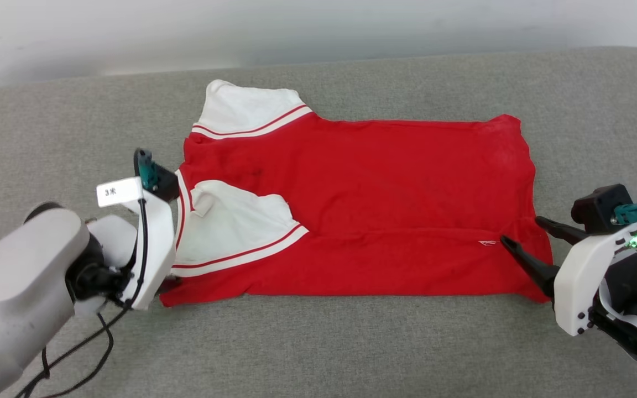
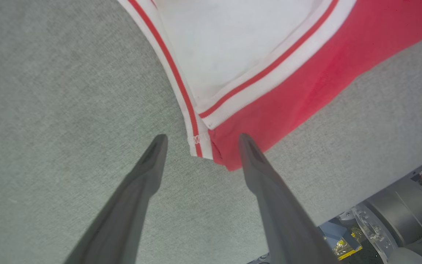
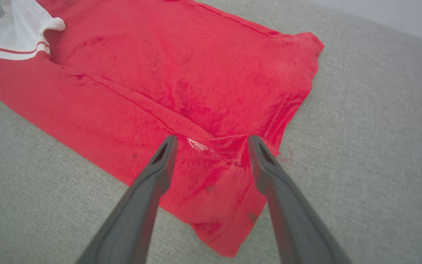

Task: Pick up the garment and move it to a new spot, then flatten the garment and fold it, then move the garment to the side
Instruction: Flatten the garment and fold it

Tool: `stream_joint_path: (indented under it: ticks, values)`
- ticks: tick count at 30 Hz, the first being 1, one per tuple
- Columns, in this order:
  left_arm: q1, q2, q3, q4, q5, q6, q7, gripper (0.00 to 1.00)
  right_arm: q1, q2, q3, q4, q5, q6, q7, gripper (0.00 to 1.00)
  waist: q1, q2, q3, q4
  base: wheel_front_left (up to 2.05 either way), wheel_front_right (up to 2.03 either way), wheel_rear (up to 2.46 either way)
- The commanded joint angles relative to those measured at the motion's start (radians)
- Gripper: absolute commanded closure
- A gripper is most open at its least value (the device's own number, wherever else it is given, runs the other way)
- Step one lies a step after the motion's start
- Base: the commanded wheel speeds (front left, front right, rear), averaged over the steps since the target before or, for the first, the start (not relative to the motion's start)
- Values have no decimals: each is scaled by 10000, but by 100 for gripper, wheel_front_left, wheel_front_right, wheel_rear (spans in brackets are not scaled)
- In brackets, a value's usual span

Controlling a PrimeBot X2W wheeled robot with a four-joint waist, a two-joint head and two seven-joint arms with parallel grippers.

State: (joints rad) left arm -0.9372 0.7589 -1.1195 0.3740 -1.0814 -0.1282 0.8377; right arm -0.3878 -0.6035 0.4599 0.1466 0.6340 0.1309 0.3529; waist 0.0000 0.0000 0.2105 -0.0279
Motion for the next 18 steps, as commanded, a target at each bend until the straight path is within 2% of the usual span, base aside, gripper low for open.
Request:
stream_joint_path:
  ticks: [1, 11, 12, 13, 14, 18]
  values:
    - [231, -53, -117, 140, -83, -16, -1, 0, -159, 56, 70, 22, 13, -3, -7, 0, 0, 0, 88, -91, 0, 0, 0]
    - [1153, -466, -1046, 945, -310, -18, -656, 0, -618, 186, 507, 321, 204, -3, -114, 0, 0, 0, 225, -364, 0, 0, 0]
    - [1166, -484, -1087, 981, -308, -18, -765, 56, -690, 160, 492, 337, 226, -3, -126, 0, 0, 0, 211, -359, 0, 0, 0]
    - [1162, -488, -1120, 1006, -318, -18, -851, 97, -745, 131, 488, 353, 261, -3, -133, 0, 0, 0, 193, -354, 0, 0, 0]
    - [1147, -478, -1165, 984, -369, -18, -898, 100, -792, 92, 502, 368, 283, -3, -111, 0, 0, 0, 159, -346, 0, 0, 0]
    - [853, -231, -1270, 642, -413, -18, -1177, 100, -1220, -315, 594, 204, 340, -5, 188, 0, 0, 0, -3, -290, 0, 0, 0]
